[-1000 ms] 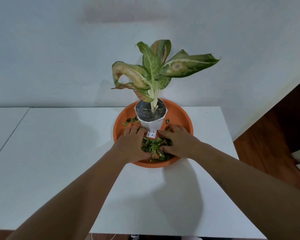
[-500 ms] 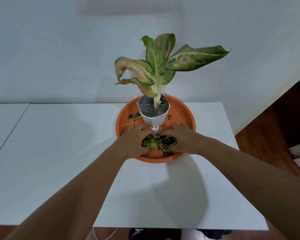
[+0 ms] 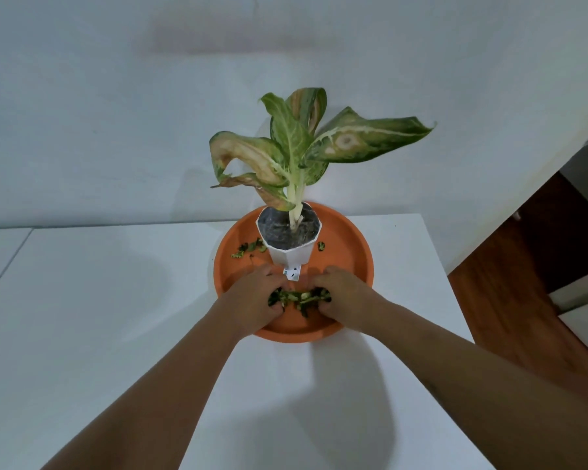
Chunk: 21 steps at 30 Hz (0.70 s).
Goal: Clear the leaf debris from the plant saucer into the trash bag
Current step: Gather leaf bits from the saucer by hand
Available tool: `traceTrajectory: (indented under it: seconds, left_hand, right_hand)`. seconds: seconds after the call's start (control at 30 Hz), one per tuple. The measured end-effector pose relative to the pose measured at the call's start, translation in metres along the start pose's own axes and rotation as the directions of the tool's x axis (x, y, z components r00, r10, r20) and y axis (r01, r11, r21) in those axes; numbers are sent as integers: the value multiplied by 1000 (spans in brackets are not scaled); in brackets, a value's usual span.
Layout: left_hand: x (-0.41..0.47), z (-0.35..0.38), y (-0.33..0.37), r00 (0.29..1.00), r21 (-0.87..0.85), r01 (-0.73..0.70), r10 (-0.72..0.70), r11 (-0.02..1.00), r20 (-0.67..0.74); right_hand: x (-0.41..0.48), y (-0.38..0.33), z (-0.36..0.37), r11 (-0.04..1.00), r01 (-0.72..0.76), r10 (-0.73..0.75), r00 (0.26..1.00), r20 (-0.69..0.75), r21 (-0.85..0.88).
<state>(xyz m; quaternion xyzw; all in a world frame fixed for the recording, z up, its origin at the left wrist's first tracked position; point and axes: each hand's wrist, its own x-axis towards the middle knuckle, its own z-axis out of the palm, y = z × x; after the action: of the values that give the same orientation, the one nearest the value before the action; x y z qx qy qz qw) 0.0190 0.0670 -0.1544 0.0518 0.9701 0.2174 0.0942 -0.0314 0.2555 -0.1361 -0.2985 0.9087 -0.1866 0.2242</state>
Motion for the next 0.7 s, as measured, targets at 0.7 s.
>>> traceTrajectory:
  seconds: [0.7]
  left_hand:
    - [-7,-35,-5,937,-679,50,-270,732,-221]
  right_hand:
    - [-5,-55,-2,-17,27,562,827,-13,999]
